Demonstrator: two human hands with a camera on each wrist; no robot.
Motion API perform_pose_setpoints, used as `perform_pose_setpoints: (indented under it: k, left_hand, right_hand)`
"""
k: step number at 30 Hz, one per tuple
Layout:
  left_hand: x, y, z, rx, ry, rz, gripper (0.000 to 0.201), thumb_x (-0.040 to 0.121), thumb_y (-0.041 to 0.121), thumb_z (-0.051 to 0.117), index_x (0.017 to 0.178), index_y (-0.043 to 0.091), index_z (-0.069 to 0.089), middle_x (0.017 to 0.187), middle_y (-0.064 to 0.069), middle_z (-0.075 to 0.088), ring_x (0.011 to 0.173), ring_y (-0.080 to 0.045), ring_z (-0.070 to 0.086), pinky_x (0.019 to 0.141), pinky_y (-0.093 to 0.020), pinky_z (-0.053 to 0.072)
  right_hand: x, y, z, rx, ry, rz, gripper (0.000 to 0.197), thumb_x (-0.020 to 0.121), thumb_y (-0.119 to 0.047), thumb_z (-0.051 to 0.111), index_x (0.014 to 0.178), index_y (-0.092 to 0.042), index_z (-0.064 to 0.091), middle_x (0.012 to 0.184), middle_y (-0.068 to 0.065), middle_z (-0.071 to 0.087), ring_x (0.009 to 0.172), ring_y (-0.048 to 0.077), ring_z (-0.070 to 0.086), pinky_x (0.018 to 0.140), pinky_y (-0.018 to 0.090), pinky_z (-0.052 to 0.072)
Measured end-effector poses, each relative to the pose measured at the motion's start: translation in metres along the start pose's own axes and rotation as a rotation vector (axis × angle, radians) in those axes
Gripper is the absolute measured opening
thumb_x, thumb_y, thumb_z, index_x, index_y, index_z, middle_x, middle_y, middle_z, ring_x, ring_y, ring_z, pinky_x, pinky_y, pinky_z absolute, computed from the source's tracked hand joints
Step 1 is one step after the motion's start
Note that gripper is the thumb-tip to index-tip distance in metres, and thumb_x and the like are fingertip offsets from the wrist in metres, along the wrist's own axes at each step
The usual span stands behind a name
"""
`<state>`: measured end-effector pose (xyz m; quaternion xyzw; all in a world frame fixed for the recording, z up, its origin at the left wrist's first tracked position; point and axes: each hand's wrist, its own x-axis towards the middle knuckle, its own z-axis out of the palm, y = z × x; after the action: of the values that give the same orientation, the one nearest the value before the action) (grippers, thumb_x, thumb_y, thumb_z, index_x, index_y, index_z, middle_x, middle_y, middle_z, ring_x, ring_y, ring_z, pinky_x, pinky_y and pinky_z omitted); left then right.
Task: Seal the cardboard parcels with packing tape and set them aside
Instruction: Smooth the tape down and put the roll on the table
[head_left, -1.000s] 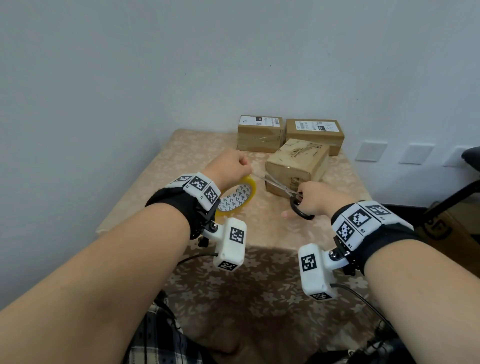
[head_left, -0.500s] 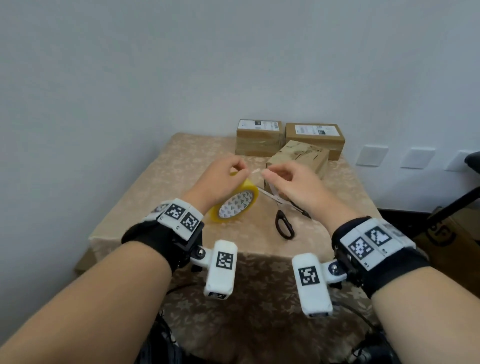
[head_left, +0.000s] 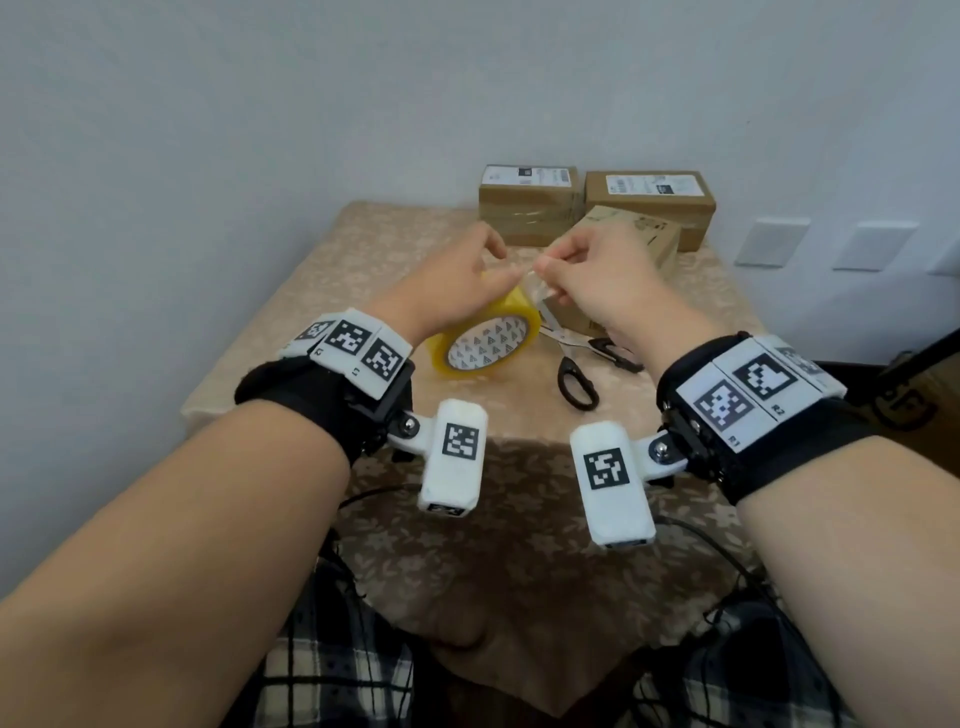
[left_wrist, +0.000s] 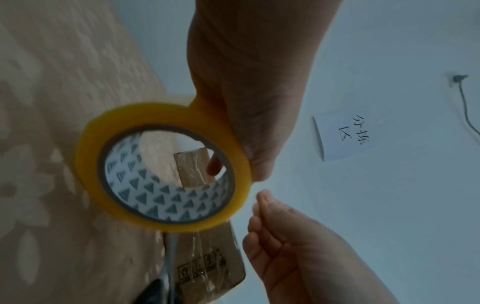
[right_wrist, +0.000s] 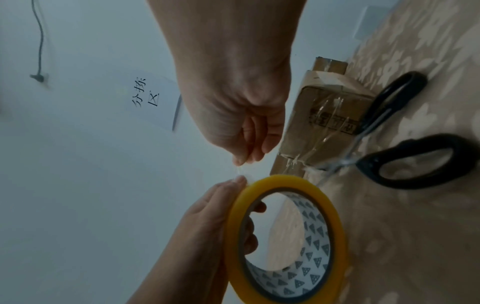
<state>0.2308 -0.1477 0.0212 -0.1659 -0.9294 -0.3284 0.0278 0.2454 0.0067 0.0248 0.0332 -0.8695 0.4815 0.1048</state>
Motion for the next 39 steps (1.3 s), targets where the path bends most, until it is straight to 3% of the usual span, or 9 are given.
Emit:
perform_pose_setpoints:
  k: [5,8,10,13,20,24,32,36,39]
  left_hand:
    - [0.000,-0.001,0.000,0.040,0.054,0.123,0.016,0.095,0.028,0.052,0.101,0.014,0.057,0.097,0.000,0.055,0.083,-0.012,0.048,0.059,-0.011,0.032]
    - [-0.002,-0.007,0.000,-0.041,0.045,0.133,0.008,0.093,0.023,0.055,0.093,0.016,0.057,0.099,-0.001,0.056,0.073,-0.001,0.046,0.059,-0.009,0.032]
    - [-0.001,-0.010,0.001,-0.069,0.060,0.118,0.005,0.092,0.019,0.056,0.090,0.015,0.058,0.096,0.001,0.056,0.067,0.003,0.043,0.058,-0.007,0.033]
    - [0.000,-0.010,0.001,-0.076,0.084,0.069,0.005,0.092,0.021,0.057,0.090,0.016,0.058,0.094,0.005,0.055,0.067,0.002,0.044,0.059,-0.010,0.034]
    - [0.001,-0.005,0.000,-0.080,0.118,0.025,0.006,0.092,0.020,0.056,0.089,0.016,0.058,0.078,0.013,0.051,0.066,0.001,0.045,0.052,-0.001,0.034]
    - [0.001,-0.005,0.000,-0.086,0.121,0.013,0.005,0.092,0.021,0.056,0.088,0.017,0.058,0.078,0.013,0.051,0.067,0.001,0.046,0.056,-0.010,0.035]
    - [0.000,-0.004,-0.002,-0.033,0.145,0.064,0.006,0.092,0.022,0.056,0.089,0.017,0.059,0.088,0.007,0.056,0.069,0.000,0.047,0.058,-0.009,0.033]
    - [-0.001,-0.003,-0.003,0.071,0.156,0.153,0.009,0.092,0.026,0.056,0.091,0.017,0.058,0.095,0.004,0.056,0.086,-0.008,0.050,0.072,-0.018,0.041]
    - [-0.002,-0.005,-0.006,0.168,0.155,0.184,0.028,0.091,0.035,0.058,0.110,0.015,0.056,0.097,0.005,0.053,0.090,-0.010,0.049,0.077,-0.024,0.040]
  right_hand:
    - [-0.003,-0.001,-0.004,0.073,0.005,0.039,0.007,0.089,-0.011,0.066,0.084,-0.016,0.064,0.075,0.006,0.068,0.071,0.017,0.067,0.071,0.029,0.058]
    - [-0.005,0.004,-0.007,0.216,-0.036,0.081,0.028,0.089,-0.002,0.063,0.106,-0.015,0.046,0.079,0.012,0.066,0.067,0.018,0.065,0.064,0.027,0.058]
    - [-0.005,0.004,-0.006,0.198,-0.086,0.050,0.020,0.091,0.001,0.059,0.095,-0.016,0.049,0.078,0.016,0.065,0.068,0.021,0.063,0.066,0.033,0.055]
    - [-0.006,0.002,-0.005,0.101,-0.108,0.017,0.027,0.092,0.003,0.053,0.077,-0.018,0.060,0.080,0.012,0.065,0.072,0.021,0.059,0.064,0.028,0.050]
    - [-0.009,0.002,-0.001,0.085,-0.072,0.001,0.016,0.089,-0.007,0.060,0.088,-0.016,0.073,0.083,0.003,0.068,0.070,0.014,0.055,0.069,0.028,0.046]
    - [-0.009,0.004,0.003,0.091,-0.075,-0.019,0.012,0.083,-0.015,0.073,0.095,-0.014,0.073,0.082,-0.007,0.066,0.072,-0.002,0.057,0.067,0.013,0.044]
    - [-0.005,0.002,0.003,0.036,-0.097,0.004,0.012,0.083,-0.020,0.073,0.094,-0.014,0.074,0.078,-0.007,0.064,0.069,0.001,0.054,0.064,0.018,0.042]
    - [-0.001,0.000,0.005,-0.094,-0.066,-0.027,0.012,0.086,-0.025,0.070,0.092,-0.014,0.071,0.084,-0.006,0.061,0.076,0.006,0.052,0.070,0.024,0.041]
    - [0.001,0.001,0.001,-0.228,-0.063,-0.063,0.019,0.088,-0.030,0.067,0.085,-0.012,0.068,0.089,0.002,0.064,0.083,0.012,0.054,0.071,0.026,0.042]
